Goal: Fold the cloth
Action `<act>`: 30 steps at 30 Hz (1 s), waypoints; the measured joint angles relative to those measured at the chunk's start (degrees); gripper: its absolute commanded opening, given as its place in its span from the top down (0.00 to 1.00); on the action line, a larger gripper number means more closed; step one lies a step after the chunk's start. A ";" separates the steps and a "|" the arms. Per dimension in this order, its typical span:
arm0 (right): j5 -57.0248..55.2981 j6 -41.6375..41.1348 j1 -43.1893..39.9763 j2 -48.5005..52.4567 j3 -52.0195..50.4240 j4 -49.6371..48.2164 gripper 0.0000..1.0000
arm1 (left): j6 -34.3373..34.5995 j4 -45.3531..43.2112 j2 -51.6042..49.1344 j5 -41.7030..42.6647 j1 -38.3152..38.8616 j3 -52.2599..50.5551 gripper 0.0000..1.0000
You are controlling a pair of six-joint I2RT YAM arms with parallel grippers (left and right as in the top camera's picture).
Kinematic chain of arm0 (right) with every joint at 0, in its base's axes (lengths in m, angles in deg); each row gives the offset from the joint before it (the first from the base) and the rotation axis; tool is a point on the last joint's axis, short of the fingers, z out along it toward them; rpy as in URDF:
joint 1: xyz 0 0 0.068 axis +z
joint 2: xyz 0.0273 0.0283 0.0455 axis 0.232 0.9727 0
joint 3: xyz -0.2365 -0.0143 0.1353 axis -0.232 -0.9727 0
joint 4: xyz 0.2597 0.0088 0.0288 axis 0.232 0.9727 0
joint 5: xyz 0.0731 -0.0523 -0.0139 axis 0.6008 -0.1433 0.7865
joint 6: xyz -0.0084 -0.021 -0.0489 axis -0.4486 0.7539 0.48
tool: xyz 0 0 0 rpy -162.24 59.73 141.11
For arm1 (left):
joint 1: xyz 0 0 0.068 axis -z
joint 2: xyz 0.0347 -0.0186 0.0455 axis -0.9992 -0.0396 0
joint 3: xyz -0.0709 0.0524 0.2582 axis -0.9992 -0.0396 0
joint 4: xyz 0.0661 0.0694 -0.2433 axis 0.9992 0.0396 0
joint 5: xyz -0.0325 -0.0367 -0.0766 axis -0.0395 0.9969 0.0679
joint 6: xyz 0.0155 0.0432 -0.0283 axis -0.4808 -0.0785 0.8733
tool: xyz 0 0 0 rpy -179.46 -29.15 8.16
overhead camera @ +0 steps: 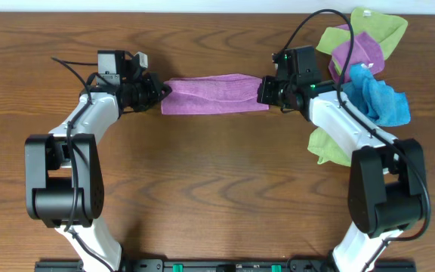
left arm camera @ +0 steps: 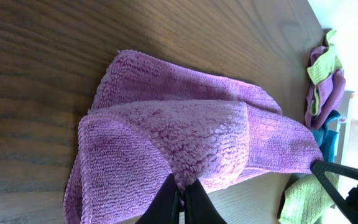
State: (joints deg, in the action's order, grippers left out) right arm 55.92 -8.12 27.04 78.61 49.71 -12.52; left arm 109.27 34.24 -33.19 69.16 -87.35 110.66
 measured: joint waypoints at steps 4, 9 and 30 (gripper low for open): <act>-0.02 0.04 0.00 0.00 0.00 0.02 0.98 | -0.66 3.32 0.00 -0.17 0.00 0.02 0.94; -0.02 0.42 -0.02 0.00 0.00 0.15 0.99 | -0.87 7.52 0.00 -2.71 -0.02 0.04 0.94; -4.42 5.55 0.50 0.00 3.76 0.24 0.99 | -10.12 3.78 0.42 -12.63 2.91 3.52 0.94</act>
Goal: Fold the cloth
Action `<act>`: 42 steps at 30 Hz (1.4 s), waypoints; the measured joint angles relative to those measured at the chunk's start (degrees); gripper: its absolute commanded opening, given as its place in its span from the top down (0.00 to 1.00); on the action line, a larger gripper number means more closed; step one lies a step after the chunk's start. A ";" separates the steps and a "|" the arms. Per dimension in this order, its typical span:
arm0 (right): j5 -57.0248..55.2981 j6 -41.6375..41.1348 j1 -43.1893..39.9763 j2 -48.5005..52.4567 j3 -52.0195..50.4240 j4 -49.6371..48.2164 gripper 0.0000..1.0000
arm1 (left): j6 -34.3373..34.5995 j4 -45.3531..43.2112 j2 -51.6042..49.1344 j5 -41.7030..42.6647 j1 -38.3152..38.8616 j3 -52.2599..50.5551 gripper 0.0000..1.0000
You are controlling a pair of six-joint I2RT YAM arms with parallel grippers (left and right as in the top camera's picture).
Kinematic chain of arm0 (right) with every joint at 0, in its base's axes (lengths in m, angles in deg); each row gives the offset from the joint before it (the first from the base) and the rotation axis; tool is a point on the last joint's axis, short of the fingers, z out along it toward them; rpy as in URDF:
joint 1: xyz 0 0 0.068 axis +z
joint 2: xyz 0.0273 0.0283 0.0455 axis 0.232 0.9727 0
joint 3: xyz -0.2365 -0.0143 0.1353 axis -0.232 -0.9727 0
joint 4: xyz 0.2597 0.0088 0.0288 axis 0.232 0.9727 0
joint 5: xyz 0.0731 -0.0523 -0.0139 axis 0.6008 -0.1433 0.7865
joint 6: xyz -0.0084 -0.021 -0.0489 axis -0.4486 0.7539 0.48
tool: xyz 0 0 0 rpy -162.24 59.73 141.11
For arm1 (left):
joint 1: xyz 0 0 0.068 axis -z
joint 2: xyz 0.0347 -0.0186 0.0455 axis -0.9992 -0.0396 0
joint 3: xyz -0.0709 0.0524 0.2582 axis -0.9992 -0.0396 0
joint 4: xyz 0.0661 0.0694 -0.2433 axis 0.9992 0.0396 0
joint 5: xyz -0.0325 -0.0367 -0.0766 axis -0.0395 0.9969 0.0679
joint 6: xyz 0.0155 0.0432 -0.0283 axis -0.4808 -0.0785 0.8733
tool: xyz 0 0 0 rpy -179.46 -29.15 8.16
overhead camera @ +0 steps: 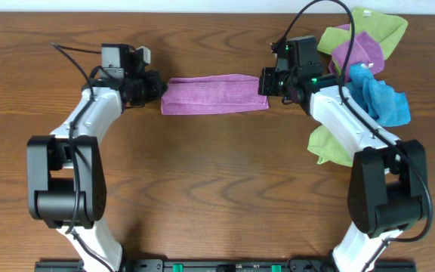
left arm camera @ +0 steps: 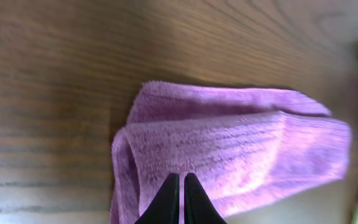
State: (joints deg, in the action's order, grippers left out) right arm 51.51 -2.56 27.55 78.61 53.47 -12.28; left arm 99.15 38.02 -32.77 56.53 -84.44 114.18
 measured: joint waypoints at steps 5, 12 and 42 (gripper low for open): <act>-5.68 0.15 1.70 0.26 0.00 -0.04 0.99 | -2.69 -2.49 0.00 -10.16 4.59 0.02 0.94; -8.11 -0.11 2.16 2.84 0.00 0.44 0.99 | -3.67 -3.28 -1.79 -17.70 7.43 0.09 0.94; 19.21 -3.19 -5.57 13.00 0.63 -7.02 0.16 | -4.00 -3.56 -7.69 -18.60 7.37 0.31 0.94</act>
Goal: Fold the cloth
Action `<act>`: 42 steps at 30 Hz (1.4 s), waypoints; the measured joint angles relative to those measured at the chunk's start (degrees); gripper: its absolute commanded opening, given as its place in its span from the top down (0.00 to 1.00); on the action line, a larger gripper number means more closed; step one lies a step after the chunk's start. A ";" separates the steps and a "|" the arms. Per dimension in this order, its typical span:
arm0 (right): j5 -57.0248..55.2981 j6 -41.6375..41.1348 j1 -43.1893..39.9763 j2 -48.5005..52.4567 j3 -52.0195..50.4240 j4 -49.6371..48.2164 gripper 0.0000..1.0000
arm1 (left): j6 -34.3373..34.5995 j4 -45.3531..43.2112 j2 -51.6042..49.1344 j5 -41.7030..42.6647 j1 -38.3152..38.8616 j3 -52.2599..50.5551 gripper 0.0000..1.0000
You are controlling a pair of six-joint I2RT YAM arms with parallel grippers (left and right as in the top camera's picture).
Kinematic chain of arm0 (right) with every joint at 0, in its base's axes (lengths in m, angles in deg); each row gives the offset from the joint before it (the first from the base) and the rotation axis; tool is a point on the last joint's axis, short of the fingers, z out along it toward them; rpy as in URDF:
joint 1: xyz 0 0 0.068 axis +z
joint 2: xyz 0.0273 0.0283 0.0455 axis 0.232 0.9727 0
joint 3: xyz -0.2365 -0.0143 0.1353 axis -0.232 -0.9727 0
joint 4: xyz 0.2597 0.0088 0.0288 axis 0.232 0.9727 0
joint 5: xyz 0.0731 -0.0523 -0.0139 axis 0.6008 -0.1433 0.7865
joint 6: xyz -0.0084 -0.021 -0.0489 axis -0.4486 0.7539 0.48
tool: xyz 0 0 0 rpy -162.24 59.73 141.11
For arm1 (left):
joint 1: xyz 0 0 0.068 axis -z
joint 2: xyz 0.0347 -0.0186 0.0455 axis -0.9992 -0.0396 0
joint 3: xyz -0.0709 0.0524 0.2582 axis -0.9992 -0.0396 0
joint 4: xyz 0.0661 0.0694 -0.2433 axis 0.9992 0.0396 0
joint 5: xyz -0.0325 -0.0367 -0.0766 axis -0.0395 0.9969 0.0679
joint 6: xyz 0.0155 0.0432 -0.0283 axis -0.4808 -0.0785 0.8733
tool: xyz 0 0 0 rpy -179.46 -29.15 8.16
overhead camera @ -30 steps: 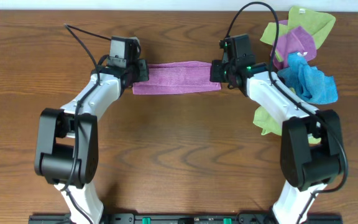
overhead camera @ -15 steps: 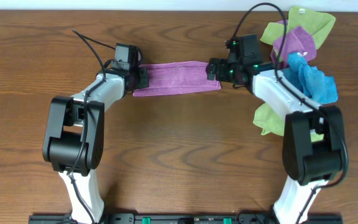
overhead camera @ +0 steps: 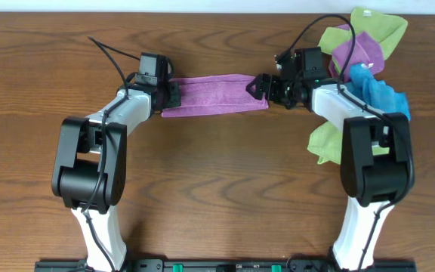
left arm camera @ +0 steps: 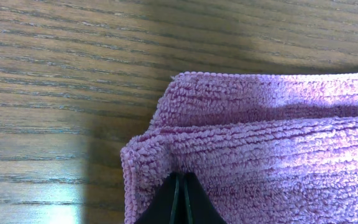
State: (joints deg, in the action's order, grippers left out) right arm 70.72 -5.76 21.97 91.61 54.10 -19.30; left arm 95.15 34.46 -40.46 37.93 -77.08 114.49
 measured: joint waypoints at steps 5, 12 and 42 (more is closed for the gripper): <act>2.27 -1.53 1.95 0.98 0.28 -1.09 0.42 | 0.00 -0.02 0.00 0.24 0.00 0.00 0.94; 3.32 -2.64 2.73 2.38 0.61 2.10 0.98 | 0.00 -0.72 0.28 1.20 -0.17 0.00 0.94; -36.24 10.91 16.72 2.71 19.71 28.92 0.99 | -0.09 16.90 28.44 1.22 -1.40 2.32 0.94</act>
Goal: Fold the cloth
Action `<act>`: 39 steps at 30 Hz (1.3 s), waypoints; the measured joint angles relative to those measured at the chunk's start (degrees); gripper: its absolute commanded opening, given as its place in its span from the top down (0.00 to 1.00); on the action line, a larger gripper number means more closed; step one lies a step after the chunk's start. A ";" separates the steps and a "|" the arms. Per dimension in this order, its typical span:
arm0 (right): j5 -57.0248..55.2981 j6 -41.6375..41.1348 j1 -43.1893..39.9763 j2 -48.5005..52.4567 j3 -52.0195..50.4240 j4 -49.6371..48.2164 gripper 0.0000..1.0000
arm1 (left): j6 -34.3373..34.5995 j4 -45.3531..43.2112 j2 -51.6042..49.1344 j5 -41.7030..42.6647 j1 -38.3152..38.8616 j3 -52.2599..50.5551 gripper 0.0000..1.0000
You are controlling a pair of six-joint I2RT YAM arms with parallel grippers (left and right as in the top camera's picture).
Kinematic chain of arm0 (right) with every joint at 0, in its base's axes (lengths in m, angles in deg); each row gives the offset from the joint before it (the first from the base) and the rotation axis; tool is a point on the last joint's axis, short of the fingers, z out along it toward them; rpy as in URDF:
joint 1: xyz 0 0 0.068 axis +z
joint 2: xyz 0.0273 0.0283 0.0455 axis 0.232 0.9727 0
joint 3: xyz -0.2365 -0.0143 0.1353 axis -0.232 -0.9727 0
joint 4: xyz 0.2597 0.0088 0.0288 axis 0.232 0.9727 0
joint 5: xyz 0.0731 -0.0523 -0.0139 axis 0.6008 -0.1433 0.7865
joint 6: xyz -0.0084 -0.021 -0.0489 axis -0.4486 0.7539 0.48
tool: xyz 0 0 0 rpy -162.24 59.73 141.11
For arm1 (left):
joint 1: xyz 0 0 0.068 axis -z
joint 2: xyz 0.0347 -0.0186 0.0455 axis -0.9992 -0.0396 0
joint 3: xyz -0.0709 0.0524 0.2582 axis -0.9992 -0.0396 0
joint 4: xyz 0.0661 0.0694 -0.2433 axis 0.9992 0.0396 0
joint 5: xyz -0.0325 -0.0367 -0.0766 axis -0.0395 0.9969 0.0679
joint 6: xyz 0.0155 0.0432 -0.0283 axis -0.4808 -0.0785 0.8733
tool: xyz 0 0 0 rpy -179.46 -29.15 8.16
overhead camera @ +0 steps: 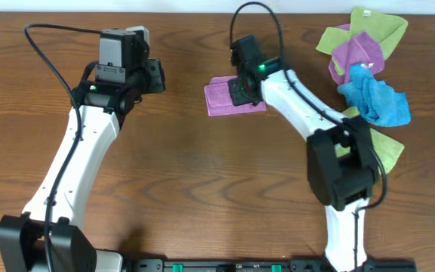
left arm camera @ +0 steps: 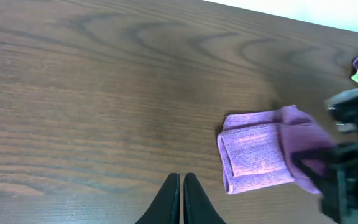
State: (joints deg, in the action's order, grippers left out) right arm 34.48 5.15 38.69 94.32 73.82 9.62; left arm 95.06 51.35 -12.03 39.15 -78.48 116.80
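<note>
The purple cloth (overhead camera: 234,98) lies as a short folded packet at the table's back middle; in the left wrist view the purple cloth (left arm camera: 257,152) shows stacked layers with its right side drawn up. My right gripper (overhead camera: 240,88) sits on it, a dark blurred finger (left arm camera: 308,164) crossing the raised layer, so it looks shut on the cloth. My left gripper (overhead camera: 158,77) hangs well to the left of the cloth over bare wood. Its fingertips (left arm camera: 181,182) are pressed together with nothing between them.
A heap of green, purple and blue cloths (overhead camera: 365,57) lies at the back right corner. Another green cloth (overhead camera: 372,143) lies partly under the right arm. The wooden table (overhead camera: 202,189) is bare in front.
The cloth was a long strip held at both ends; now it is a short packet. My right gripper stands over its left part, and my left gripper is off it, higher and further left.
First both grippers held the ends of the long folded strip, the left shut on its left edge. They stayed at those ends through the following moments. Now the right end lies over the left and the left gripper has let go.
</note>
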 measured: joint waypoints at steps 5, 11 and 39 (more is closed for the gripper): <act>-0.48 0.02 0.92 0.94 0.00 -3.28 0.99 | 0.00 0.63 0.00 0.09 0.00 0.00 0.94; 0.42 0.13 3.02 0.96 0.00 -4.68 0.62 | 0.00 0.66 0.00 0.09 0.00 0.00 0.94; 17.86 0.83 -4.92 -5.60 3.41 -0.57 0.99 | 1.55 -5.29 -16.65 9.31 -0.15 -1.29 0.04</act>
State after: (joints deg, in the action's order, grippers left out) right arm 52.34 5.98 33.77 88.73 77.23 9.05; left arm 96.61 46.06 -28.68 48.46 -78.63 115.51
